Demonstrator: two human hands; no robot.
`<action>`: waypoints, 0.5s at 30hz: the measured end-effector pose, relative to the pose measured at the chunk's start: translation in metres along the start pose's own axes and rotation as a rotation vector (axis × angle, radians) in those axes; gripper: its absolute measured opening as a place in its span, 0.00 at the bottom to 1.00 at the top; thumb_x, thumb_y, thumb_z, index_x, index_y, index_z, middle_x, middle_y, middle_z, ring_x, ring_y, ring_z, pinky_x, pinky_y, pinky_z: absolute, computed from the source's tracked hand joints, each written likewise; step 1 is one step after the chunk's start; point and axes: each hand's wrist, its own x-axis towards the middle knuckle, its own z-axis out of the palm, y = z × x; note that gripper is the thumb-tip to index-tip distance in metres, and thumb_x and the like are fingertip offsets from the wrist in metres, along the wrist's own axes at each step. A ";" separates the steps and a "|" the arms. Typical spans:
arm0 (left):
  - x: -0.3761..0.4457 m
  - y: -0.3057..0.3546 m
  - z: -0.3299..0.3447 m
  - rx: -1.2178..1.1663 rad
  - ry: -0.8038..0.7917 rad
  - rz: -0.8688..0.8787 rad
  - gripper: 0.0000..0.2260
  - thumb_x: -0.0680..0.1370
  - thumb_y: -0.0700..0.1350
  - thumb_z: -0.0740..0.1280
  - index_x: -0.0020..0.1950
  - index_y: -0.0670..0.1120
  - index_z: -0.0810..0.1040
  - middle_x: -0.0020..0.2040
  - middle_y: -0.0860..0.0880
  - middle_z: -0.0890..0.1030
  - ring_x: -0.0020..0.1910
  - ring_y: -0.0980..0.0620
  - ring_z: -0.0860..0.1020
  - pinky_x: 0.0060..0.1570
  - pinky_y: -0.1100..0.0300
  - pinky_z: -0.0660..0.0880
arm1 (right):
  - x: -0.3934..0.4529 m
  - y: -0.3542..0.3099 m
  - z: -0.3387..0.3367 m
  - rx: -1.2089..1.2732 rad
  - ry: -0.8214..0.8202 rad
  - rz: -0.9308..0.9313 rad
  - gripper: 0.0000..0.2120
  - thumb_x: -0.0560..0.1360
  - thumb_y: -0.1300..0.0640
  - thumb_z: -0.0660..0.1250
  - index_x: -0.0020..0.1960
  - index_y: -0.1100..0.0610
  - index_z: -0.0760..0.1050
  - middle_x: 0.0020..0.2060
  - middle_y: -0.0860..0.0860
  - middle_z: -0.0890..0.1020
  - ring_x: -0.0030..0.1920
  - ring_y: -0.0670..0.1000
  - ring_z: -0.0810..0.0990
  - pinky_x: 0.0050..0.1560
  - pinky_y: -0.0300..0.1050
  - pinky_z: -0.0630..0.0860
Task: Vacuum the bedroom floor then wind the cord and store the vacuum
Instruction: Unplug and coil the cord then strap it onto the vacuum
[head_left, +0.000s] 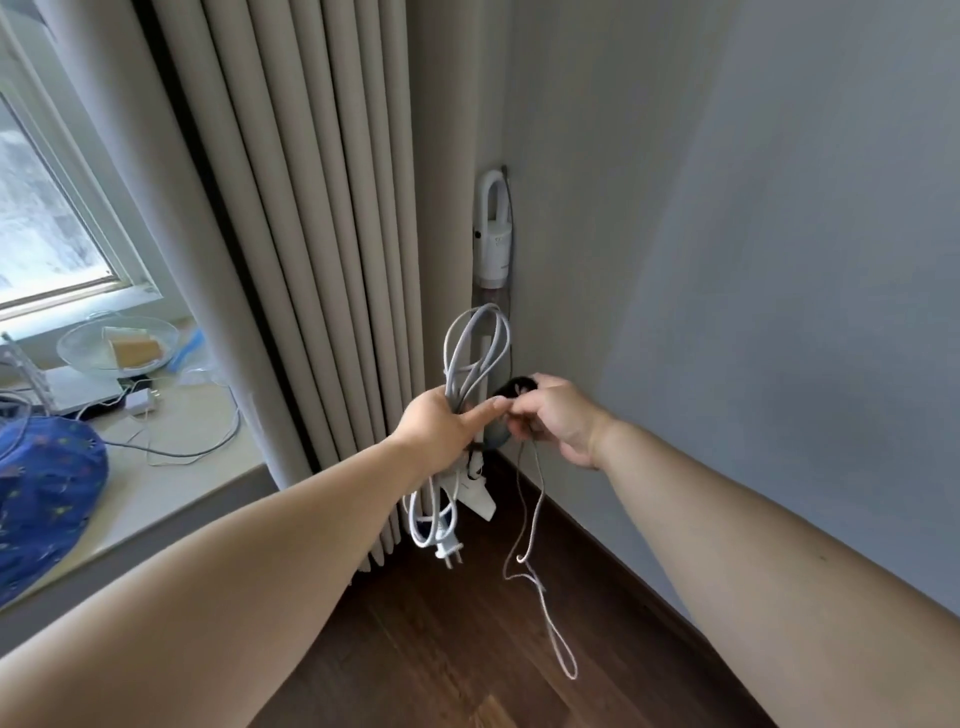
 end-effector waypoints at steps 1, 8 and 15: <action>0.000 -0.002 -0.005 0.008 0.018 -0.007 0.20 0.73 0.63 0.68 0.43 0.46 0.73 0.28 0.51 0.70 0.23 0.55 0.65 0.24 0.65 0.66 | -0.003 0.003 -0.009 -0.045 -0.026 0.012 0.05 0.75 0.69 0.62 0.48 0.61 0.71 0.34 0.56 0.76 0.32 0.50 0.75 0.36 0.40 0.73; 0.003 -0.025 -0.026 0.026 0.071 -0.099 0.21 0.71 0.65 0.68 0.45 0.48 0.73 0.29 0.51 0.71 0.24 0.56 0.67 0.27 0.65 0.67 | -0.002 0.015 -0.051 0.030 0.178 0.059 0.04 0.78 0.66 0.63 0.52 0.60 0.71 0.34 0.54 0.79 0.33 0.48 0.75 0.37 0.40 0.69; -0.004 -0.011 0.009 0.064 -0.059 -0.094 0.22 0.70 0.66 0.69 0.37 0.46 0.75 0.25 0.53 0.74 0.18 0.60 0.67 0.22 0.68 0.66 | 0.010 -0.019 0.006 0.241 0.154 0.140 0.08 0.80 0.64 0.61 0.42 0.60 0.72 0.32 0.54 0.76 0.30 0.48 0.72 0.37 0.48 0.76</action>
